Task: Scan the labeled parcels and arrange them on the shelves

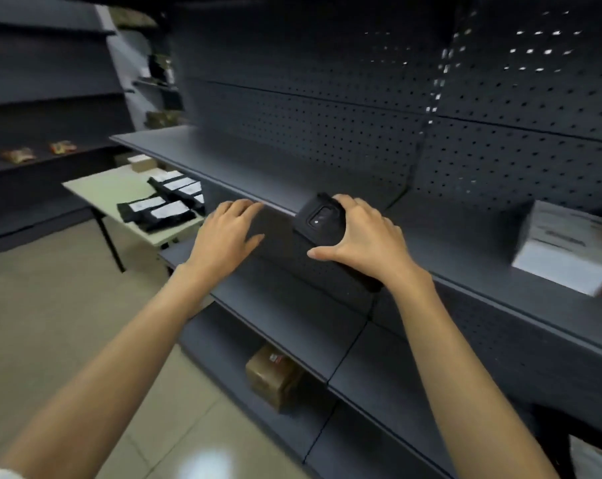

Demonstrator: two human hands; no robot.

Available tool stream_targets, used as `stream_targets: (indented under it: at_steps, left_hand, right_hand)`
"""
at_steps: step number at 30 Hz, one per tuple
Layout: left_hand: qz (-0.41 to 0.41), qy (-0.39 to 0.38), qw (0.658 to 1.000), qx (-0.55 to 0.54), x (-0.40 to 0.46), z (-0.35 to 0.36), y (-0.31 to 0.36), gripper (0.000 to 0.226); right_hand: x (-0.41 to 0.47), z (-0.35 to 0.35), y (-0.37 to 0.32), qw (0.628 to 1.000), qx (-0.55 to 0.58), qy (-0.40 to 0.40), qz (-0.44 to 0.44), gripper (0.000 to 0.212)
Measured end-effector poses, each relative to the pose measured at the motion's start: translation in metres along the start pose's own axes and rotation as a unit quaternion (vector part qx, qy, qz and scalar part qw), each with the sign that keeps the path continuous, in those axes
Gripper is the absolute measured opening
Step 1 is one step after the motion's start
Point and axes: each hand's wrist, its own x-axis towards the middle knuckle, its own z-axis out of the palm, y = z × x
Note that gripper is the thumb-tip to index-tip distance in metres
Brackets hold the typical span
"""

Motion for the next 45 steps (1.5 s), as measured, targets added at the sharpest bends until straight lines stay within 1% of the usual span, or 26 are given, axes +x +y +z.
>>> stream_targets:
  at_steps: [2, 7, 12, 15, 21, 26, 32, 36, 40, 43, 45]
  left_hand:
    - [-0.031, -0.023, 0.999, 0.011, -0.019, -0.003, -0.052, 0.062]
    - [-0.118, -0.081, 0.989, 0.035, -0.075, -0.007, -0.190, 0.063]
    - [-0.189, -0.131, 0.972, 0.050, -0.140, 0.003, -0.316, 0.062]
    - [-0.231, -0.163, 0.958, 0.049, -0.170, 0.012, -0.374, 0.061]
    - [-0.287, -0.194, 0.937, 0.053, -0.199, 0.034, -0.464, 0.059]
    - [-0.315, -0.203, 0.926, 0.040, -0.190, 0.059, -0.543, 0.058]
    - [-0.334, -0.220, 0.916, 0.041, -0.150, 0.099, -0.666, 0.056]
    - [-0.337, -0.231, 0.912, 0.041, -0.111, 0.124, -0.737, 0.052]
    - [-0.343, -0.238, 0.908, 0.030, -0.081, 0.145, -0.797, 0.052]
    - [-0.333, -0.245, 0.910, 0.030, -0.053, 0.168, -0.842, 0.052]
    - [-0.320, -0.255, 0.912, 0.026, -0.033, 0.186, -0.872, 0.052]
  right_hand:
    - [0.025, 0.027, -0.042, 0.999, 0.016, -0.016, -0.027, 0.101]
    - [0.082, 0.107, -0.161, 0.991, 0.064, -0.074, -0.091, 0.103]
    - [0.118, 0.198, -0.264, 0.973, 0.124, -0.155, -0.116, 0.094]
    - [0.131, 0.248, -0.308, 0.962, 0.146, -0.195, -0.123, 0.087]
    - [0.161, 0.340, -0.367, 0.947, 0.167, -0.250, -0.113, 0.087]
    - [0.226, 0.405, -0.419, 0.939, 0.151, -0.281, -0.131, 0.089]
    - [0.351, 0.473, -0.477, 0.940, 0.137, -0.283, -0.131, 0.086]
    - [0.428, 0.508, -0.513, 0.940, 0.135, -0.290, -0.123, 0.081]
    - [0.487, 0.536, -0.539, 0.936, 0.141, -0.296, -0.127, 0.083]
    - [0.523, 0.551, -0.552, 0.939, 0.129, -0.300, -0.108, 0.082]
    - [0.548, 0.566, -0.559, 0.942, 0.120, -0.298, -0.095, 0.085]
